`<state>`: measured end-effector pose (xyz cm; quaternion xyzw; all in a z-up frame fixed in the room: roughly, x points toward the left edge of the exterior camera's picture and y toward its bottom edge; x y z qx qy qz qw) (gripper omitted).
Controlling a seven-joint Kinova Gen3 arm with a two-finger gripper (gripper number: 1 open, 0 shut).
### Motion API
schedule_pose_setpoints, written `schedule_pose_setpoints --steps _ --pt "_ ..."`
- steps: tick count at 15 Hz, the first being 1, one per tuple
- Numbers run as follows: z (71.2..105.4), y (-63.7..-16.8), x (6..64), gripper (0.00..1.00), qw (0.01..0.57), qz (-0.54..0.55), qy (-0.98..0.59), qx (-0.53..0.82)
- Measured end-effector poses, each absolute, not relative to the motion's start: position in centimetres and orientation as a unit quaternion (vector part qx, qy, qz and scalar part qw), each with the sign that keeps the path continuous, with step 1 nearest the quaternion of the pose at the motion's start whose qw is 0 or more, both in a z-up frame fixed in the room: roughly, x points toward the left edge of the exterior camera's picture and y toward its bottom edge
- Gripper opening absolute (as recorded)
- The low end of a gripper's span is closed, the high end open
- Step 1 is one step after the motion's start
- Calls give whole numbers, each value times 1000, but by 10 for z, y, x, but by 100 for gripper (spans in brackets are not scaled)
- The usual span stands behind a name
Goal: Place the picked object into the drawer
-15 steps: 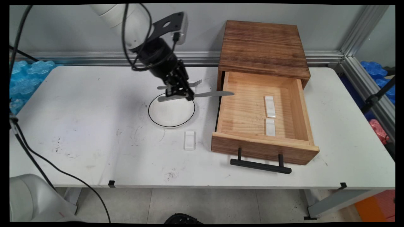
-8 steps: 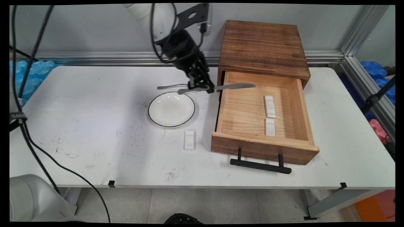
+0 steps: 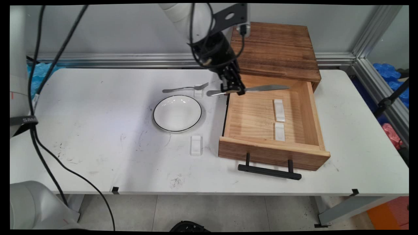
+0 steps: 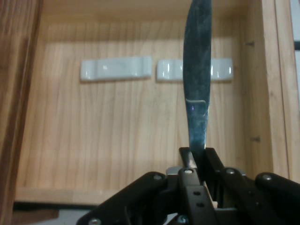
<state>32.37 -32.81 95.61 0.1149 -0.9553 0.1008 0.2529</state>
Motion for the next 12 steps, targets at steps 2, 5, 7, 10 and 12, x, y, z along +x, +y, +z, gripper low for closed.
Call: schedule_pose_setpoints --steps 2,5,7,10,12 --pt "953 -331 313 0 253 102 -955 112" --pt "947 -334 300 0 252 100 -956 107" --pt "941 -335 290 0 250 97 -958 103" --pt "931 -338 276 0 247 94 -960 98" --pt "926 -341 267 0 246 92 -960 95"
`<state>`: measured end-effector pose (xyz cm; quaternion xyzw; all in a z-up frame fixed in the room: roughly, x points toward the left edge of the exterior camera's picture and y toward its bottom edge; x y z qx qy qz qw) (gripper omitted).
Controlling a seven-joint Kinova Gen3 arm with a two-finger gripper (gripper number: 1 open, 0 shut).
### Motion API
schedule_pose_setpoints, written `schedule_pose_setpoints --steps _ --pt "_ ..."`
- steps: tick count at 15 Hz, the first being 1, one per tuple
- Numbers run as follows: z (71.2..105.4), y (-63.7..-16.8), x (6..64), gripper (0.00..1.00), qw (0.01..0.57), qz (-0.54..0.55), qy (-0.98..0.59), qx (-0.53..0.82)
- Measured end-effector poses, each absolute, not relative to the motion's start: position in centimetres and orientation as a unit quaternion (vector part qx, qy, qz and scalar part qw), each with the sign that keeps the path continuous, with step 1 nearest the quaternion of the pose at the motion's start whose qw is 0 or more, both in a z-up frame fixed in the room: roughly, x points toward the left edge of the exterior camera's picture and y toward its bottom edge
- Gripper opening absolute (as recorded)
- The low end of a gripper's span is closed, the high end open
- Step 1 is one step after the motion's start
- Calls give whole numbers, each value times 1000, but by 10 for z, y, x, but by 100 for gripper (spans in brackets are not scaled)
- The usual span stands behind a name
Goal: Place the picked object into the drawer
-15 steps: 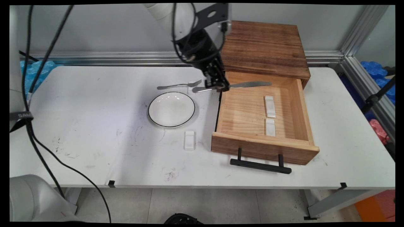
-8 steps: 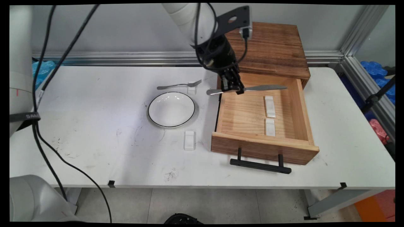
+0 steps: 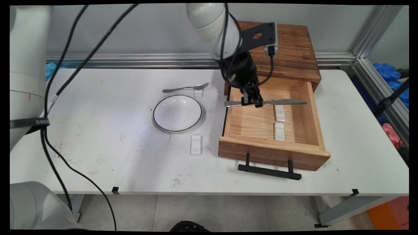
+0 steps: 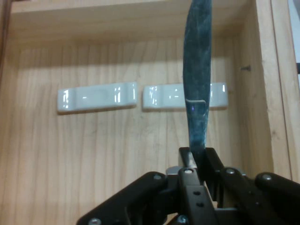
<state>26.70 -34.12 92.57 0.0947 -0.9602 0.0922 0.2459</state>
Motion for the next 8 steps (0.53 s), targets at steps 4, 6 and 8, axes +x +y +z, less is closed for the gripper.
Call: schedule_pose_setpoints --steps 4,6,8 --pt "915 -346 253 0 243 87 -962 92" --pt "909 -349 246 0 241 84 -962 92" --pt "903 -351 241 0 240 81 -963 93"
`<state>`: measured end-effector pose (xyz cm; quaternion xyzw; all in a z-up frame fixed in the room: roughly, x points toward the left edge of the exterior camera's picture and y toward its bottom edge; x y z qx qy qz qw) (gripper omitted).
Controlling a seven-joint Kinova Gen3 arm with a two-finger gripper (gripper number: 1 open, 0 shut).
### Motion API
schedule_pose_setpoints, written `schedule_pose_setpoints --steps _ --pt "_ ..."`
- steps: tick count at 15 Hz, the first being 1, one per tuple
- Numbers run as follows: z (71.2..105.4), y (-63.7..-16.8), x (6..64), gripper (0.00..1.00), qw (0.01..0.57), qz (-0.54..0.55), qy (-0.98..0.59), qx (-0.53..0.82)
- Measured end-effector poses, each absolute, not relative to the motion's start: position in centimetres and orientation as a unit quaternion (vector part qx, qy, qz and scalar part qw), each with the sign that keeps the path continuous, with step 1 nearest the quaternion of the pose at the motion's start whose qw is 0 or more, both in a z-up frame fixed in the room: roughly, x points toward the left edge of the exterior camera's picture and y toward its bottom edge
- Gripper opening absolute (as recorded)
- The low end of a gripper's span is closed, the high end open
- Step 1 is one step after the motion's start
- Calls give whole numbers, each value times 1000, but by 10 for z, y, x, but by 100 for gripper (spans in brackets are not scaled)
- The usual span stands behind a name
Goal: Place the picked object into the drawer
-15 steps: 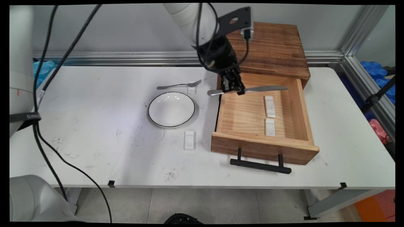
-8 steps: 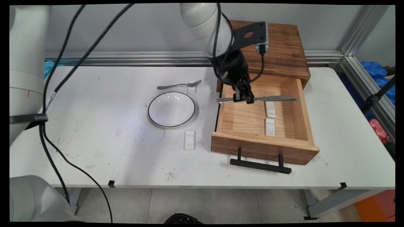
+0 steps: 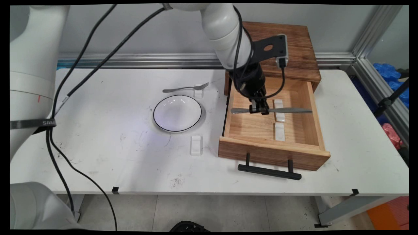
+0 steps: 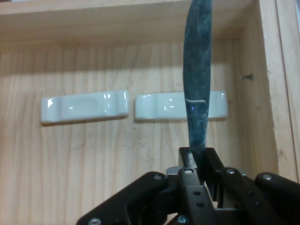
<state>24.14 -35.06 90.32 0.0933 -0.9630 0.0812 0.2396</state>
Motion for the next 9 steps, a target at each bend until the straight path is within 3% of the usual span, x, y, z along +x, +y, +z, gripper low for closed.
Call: schedule_pose_setpoints --steps 9 --pt "883 -360 225 0 234 75 -964 97"
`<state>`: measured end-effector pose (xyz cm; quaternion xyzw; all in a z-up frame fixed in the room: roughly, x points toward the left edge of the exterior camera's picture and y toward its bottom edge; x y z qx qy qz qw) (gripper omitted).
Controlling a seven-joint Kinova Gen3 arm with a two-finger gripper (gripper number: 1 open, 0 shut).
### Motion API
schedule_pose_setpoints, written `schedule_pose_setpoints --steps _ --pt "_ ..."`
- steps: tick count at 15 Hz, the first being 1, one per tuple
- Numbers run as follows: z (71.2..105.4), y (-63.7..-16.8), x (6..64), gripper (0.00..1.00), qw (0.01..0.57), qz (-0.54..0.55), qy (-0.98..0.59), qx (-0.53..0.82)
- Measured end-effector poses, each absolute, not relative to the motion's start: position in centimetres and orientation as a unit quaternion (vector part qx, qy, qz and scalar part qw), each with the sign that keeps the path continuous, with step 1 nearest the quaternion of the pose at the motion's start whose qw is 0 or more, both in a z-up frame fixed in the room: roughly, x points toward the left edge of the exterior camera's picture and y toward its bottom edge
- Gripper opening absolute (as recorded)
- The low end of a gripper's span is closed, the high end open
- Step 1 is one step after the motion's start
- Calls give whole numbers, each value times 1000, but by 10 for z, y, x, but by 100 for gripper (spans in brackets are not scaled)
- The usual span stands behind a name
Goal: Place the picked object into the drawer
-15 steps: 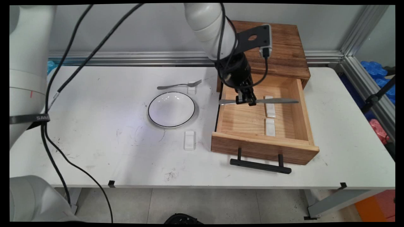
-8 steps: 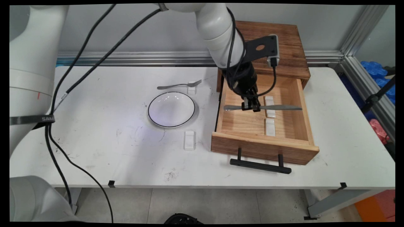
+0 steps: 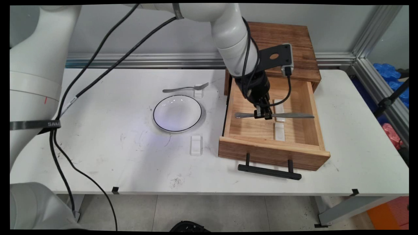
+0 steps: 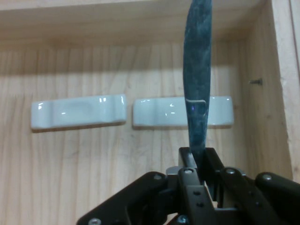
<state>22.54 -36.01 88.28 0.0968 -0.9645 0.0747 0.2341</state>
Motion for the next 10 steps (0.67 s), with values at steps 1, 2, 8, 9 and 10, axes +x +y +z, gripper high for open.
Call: schedule_pose_setpoints --steps 1,2,8,9,10 --pt "881 -361 224 0 233 74 -965 97" --pt "879 -361 223 0 233 73 -965 98" --pt "866 -362 218 0 230 71 -965 103" --pt "864 -363 217 0 230 71 -965 104" --pt "862 -363 216 0 229 70 -965 105"
